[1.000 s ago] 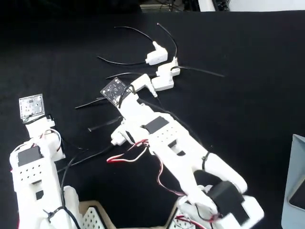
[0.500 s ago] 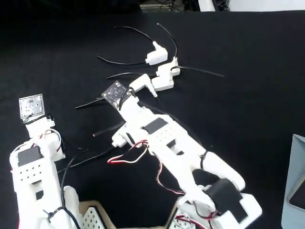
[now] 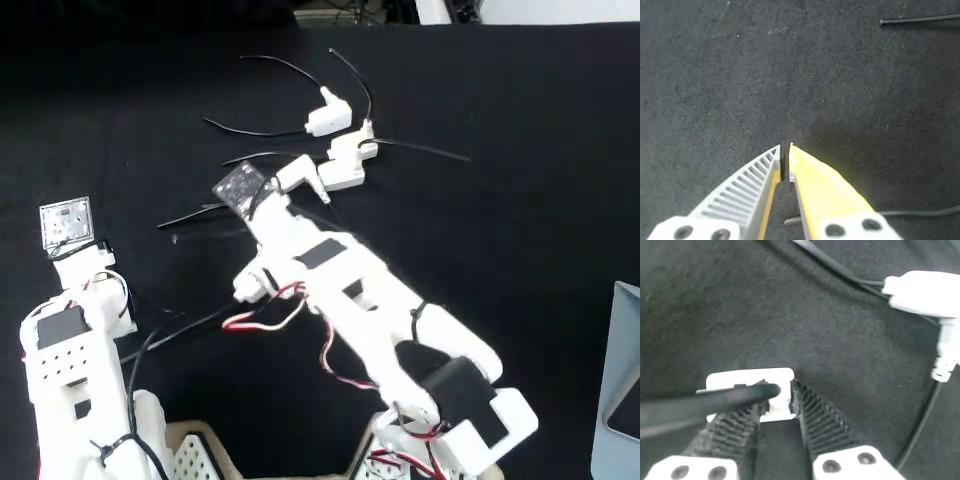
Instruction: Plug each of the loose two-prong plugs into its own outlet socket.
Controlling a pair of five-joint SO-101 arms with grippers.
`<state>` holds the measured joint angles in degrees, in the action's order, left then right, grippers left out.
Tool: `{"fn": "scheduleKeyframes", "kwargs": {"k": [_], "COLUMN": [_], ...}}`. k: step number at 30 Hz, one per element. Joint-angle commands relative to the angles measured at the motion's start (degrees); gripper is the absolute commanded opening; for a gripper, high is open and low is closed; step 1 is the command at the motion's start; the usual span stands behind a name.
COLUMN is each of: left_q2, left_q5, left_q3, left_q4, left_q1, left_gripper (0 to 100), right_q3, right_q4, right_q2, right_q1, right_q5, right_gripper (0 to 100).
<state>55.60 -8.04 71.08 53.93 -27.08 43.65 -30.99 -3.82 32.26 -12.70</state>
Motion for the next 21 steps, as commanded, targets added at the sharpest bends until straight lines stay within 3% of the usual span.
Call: {"fn": "scheduleKeyframes", "kwargs": {"k": [1,5,9,11,15,19,21], "left_q2": [0.8,0.8,0.8,0.8,0.9,0.9,0.9], "left_q5": [-0.5,-0.5,-0.5,-0.5,-0.5,-0.5,-0.5], "left_q3": [-0.5,-0.7,-0.8,-0.7,-0.7,-0.4,-0.4], "left_q4": [-1.0,-1.0,-1.0,-1.0,-1.0,-1.0,-1.0], "left_q1": [-0.1,-0.6,-0.6,-0.3,-0.1,-0.1,0.0], "left_gripper": [5,5,5,5,5,4,4], "right_q3": [-6.2,-13.2,-16.2,-17.5,-17.7,-13.6,-9.4], "right_q4": [0.4,0.2,-1.8,-5.2,-11.3,-16.2,-18.8], "right_q2": [0.4,0.6,0.0,0.0,-4.0,-14.6,-22.1], "right_q1": [-6.4,-11.6,-14.1,-14.2,-13.9,-13.9,-13.8], "right_q5": [-0.5,-0.1,0.0,0.0,0.0,0.0,0.0], "right_gripper": [1.1,2.8,18.9,22.2,17.4,2.5,2.4]}}
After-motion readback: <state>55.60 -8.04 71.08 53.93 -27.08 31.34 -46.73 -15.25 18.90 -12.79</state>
